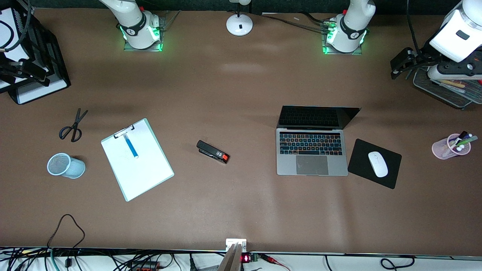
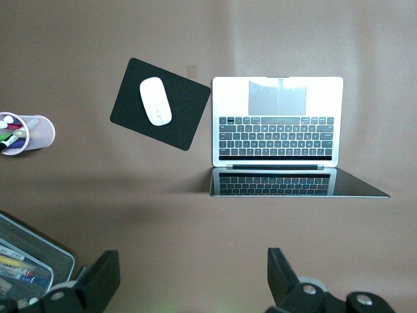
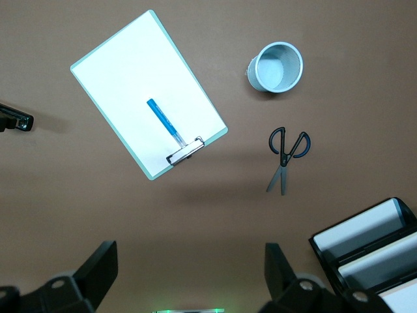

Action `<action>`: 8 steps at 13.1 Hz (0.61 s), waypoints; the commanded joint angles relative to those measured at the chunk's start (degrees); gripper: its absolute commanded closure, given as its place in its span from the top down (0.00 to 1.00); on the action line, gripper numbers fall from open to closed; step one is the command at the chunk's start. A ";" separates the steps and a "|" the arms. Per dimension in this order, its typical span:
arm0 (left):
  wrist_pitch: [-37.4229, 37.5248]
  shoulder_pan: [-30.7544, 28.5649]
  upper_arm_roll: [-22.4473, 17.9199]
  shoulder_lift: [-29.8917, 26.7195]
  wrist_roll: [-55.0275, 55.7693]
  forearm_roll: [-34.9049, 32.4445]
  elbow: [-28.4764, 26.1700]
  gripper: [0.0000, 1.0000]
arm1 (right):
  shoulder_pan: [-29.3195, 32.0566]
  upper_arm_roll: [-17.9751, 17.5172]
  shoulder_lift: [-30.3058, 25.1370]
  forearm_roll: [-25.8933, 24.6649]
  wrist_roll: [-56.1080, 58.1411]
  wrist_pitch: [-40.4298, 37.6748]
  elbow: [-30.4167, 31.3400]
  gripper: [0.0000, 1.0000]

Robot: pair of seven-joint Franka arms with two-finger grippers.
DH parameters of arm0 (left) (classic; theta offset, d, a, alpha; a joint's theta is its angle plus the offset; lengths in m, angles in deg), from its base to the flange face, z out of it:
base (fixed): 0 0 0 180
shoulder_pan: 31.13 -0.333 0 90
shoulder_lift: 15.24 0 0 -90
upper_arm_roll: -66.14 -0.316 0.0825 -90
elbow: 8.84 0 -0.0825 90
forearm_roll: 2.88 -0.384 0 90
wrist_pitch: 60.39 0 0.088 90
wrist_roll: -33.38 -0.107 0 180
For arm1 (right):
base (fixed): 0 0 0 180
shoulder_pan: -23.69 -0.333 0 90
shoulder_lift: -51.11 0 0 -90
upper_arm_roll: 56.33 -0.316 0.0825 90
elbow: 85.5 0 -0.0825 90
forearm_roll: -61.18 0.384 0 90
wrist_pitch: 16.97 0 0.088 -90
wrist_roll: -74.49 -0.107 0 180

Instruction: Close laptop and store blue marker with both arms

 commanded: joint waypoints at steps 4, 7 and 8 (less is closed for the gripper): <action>-0.76 -0.32 0.61 -1.28 -0.95 0.66 -1.26 1.00 | 0.28 -0.49 -0.56 0.88 -0.58 -0.84 -0.31 1.00; -0.24 -0.14 1.49 -0.85 -0.52 0.84 -1.96 1.00 | 0.19 -0.57 0.92 0.79 -0.40 -0.05 -0.31 1.00; -0.15 -0.14 1.75 -0.76 -0.08 1.01 -3.09 1.00 | -0.07 -0.66 2.15 0.70 -0.40 0.04 -0.31 1.00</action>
